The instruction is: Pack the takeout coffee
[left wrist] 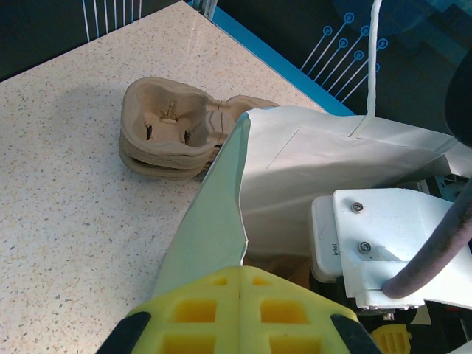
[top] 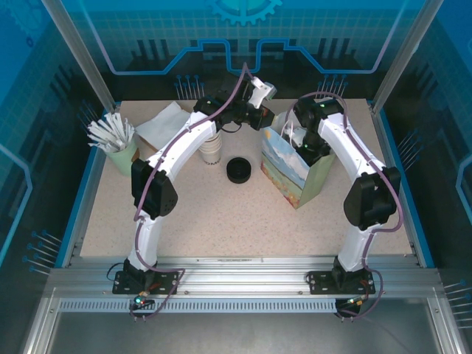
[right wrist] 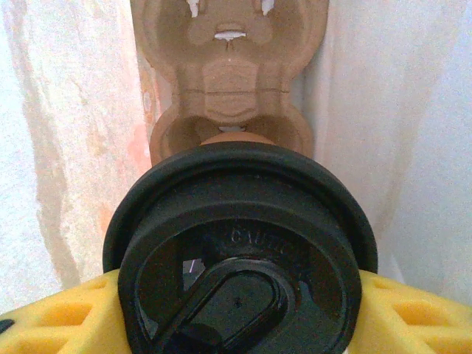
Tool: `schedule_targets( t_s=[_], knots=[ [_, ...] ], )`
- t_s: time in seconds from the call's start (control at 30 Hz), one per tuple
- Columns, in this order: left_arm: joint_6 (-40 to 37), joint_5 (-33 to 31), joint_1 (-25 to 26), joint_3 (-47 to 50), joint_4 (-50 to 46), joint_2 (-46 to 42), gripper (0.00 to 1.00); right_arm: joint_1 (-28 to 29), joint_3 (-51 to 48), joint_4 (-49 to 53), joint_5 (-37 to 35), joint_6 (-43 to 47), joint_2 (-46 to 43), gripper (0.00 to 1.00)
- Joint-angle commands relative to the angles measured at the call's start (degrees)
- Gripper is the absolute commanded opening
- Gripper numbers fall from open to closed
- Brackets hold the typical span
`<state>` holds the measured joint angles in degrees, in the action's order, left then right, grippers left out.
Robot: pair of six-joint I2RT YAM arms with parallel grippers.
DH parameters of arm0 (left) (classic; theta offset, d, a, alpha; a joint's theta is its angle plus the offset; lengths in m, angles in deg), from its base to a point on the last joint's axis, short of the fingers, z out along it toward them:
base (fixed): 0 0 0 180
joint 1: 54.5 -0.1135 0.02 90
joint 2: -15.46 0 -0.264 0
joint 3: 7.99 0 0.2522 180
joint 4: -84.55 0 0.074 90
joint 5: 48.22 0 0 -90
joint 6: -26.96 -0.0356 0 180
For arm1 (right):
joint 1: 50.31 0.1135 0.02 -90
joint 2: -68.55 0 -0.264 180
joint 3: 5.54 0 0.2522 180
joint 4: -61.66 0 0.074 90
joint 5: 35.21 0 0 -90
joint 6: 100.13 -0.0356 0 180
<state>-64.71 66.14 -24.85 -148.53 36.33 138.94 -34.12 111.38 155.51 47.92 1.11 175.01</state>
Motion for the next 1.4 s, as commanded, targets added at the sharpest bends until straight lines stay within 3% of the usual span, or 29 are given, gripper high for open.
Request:
schedule_targets(
  t_s=[0.0,1.37],
  knots=[
    [-1.22,0.51,0.30,1.31,-2.18,-1.20,0.00,0.42,0.29,2.00,0.78,0.53,1.05,0.39],
    [-1.23,0.58,0.27,1.41,-2.35,-1.32,0.00,-1.06,-3.79,-1.85,0.46,0.51,4.56,0.38]
  ],
)
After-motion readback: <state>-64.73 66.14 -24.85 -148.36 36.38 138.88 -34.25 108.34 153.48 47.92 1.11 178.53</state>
